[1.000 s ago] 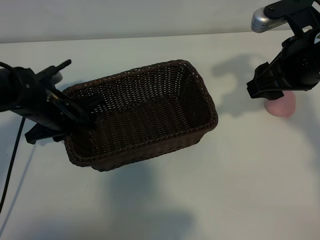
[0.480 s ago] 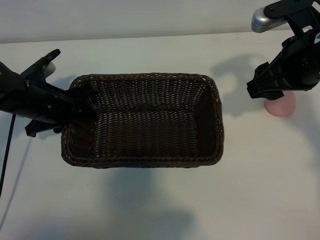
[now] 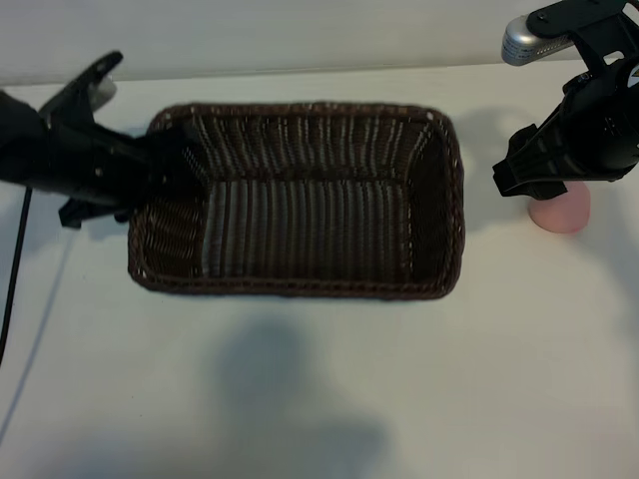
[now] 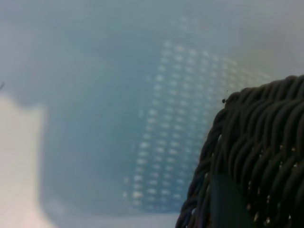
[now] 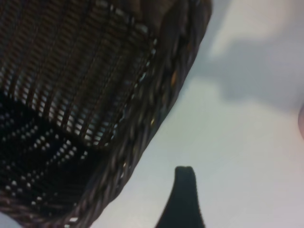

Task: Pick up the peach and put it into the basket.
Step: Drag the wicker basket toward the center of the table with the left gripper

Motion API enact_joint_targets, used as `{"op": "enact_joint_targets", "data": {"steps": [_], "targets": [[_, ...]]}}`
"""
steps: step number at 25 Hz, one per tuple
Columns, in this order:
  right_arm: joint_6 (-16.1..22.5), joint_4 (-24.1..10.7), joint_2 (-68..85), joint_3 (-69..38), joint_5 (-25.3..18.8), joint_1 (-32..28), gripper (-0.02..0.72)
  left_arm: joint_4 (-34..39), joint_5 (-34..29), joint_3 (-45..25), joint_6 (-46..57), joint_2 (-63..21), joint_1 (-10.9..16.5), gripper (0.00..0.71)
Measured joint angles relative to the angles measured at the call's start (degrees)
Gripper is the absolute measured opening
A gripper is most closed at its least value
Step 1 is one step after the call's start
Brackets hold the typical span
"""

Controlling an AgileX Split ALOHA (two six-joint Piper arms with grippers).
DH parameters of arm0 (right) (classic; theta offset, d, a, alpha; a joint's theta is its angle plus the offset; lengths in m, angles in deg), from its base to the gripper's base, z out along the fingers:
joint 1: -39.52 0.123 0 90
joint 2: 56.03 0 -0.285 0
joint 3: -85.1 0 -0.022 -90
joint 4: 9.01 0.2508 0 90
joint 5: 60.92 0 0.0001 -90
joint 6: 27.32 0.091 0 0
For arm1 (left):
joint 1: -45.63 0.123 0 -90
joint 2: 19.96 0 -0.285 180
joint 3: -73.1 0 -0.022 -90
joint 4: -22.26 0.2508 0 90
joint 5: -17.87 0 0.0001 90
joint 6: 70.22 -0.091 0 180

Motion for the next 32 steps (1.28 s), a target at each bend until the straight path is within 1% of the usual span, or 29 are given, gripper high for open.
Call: {"op": "enact_joint_targets", "data": {"steps": [8, 13, 21, 28, 32], "targets": [[0.0, 0.0, 0.0, 0.0, -0.18, 0.0, 0.595, 3.65, -0.8, 6.31, 4.03, 0.26, 0.05, 0.345], [0.0, 0.0, 0.0, 0.0, -0.18, 0.0, 0.595, 3.69, -2.84, 10.68, 4.57, 4.77, 0.05, 0.345], [0.0, 0.0, 0.0, 0.0, -0.18, 0.0, 0.595, 3.41, -2.85, 14.58, 6.08, 12.38, -0.05, 0.345], [0.0, 0.0, 0.0, 0.0, -0.18, 0.0, 0.595, 2.96, -3.14, 17.57, 6.08, 16.65, -1.18, 0.345], [0.0, 0.0, 0.0, 0.0, -0.18, 0.0, 0.595, 2.76, -4.27, 19.3, 5.59, 18.47, -1.36, 0.345]]}}
